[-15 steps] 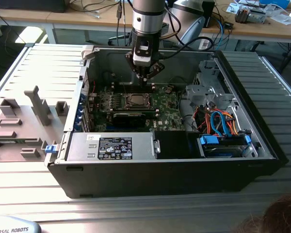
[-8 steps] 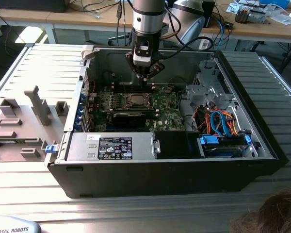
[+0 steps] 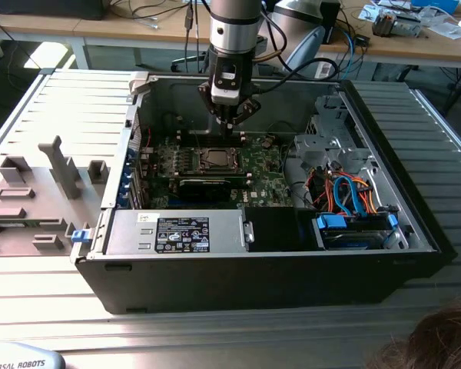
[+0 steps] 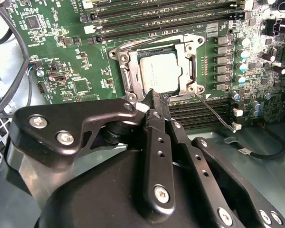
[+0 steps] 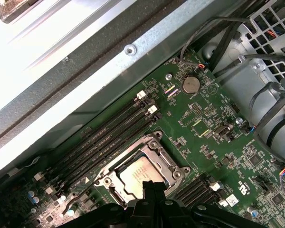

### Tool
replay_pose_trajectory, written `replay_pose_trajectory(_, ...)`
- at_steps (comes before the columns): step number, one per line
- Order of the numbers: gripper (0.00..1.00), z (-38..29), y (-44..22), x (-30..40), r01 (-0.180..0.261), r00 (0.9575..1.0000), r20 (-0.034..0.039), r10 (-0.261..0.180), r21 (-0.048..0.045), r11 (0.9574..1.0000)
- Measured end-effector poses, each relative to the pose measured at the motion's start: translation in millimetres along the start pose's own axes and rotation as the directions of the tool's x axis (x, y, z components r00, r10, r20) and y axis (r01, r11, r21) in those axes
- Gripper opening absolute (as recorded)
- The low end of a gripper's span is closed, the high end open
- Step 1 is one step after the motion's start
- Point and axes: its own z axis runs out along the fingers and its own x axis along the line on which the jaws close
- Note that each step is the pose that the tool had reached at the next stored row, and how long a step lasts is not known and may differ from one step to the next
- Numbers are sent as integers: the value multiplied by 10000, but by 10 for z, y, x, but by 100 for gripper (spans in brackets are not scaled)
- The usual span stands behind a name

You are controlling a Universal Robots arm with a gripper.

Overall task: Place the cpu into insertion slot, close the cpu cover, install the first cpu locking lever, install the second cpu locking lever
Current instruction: 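Install the first cpu locking lever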

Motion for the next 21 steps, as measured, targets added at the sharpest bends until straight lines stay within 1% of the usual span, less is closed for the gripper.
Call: replay_pose_trajectory(21, 11, 0, 0, 0, 127, 9999, 5, -127, -4, 9999)
